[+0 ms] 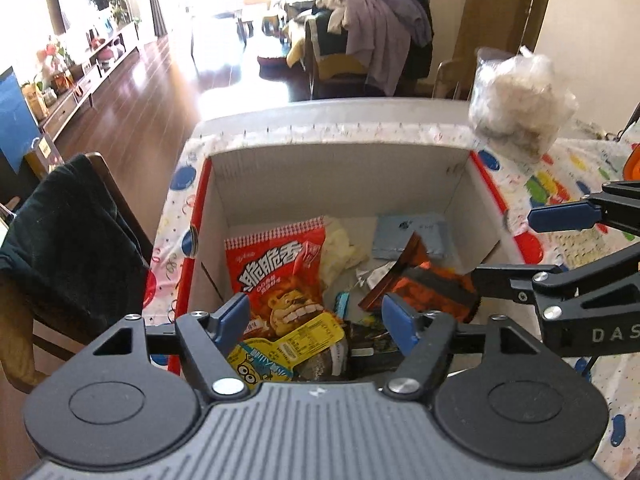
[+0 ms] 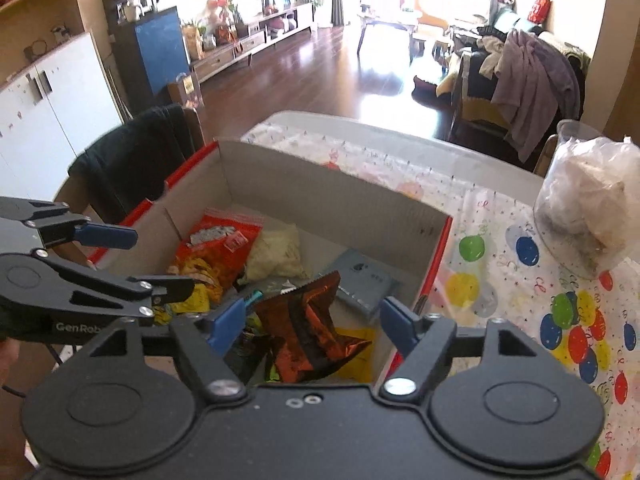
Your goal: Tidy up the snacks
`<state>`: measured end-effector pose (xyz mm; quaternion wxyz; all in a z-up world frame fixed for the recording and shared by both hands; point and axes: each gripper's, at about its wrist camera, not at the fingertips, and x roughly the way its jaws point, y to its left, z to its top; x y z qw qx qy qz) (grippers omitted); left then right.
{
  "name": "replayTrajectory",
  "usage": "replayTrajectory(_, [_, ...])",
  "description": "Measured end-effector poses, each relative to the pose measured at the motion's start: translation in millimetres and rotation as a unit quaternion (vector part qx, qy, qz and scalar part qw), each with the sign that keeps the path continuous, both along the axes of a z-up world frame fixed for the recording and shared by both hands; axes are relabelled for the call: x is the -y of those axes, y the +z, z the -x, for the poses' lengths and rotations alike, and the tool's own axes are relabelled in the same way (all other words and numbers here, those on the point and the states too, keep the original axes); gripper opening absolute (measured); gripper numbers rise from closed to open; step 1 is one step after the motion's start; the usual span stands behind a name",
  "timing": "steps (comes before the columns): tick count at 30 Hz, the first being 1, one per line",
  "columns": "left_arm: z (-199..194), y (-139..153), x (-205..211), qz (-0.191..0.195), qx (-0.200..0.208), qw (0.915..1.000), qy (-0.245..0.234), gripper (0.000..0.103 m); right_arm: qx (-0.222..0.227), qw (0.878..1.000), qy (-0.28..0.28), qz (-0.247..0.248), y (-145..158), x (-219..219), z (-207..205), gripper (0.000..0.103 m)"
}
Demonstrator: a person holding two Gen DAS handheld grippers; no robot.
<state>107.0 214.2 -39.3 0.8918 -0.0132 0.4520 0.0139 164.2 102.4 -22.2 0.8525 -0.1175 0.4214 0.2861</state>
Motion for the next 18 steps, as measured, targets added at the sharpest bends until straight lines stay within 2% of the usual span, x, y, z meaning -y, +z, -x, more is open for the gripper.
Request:
replayTrajectory(1, [2, 4, 1, 0.001, 0.005, 1.0000, 0.000, 0.073, 0.005, 1.000, 0.000, -0.005, 4, 2, 3, 0.084])
replayTrajectory(7, [16, 22, 7, 0.003, 0.035, 0.9994, 0.002, 0.078, 0.021, 0.999, -0.002, -0.032, 23, 12, 14, 0.087])
replayTrajectory(10, [22, 30, 10, 0.006, 0.045, 0.9990, -0.001, 0.080, 0.032, 0.999, -0.006, -0.043, 31, 17, 21, 0.102])
replayTrajectory(16, [34, 40, 14, 0.023, 0.061, 0.9978, 0.002, 0.085, 0.041, 0.997, -0.013, -0.066, 43, 31, 31, 0.103])
replayTrajectory(18, [38, 42, 14, 0.033, 0.066, 0.9972, 0.003, 0.094, 0.042, 0.997, -0.017, -0.069, 43, 36, 33, 0.103])
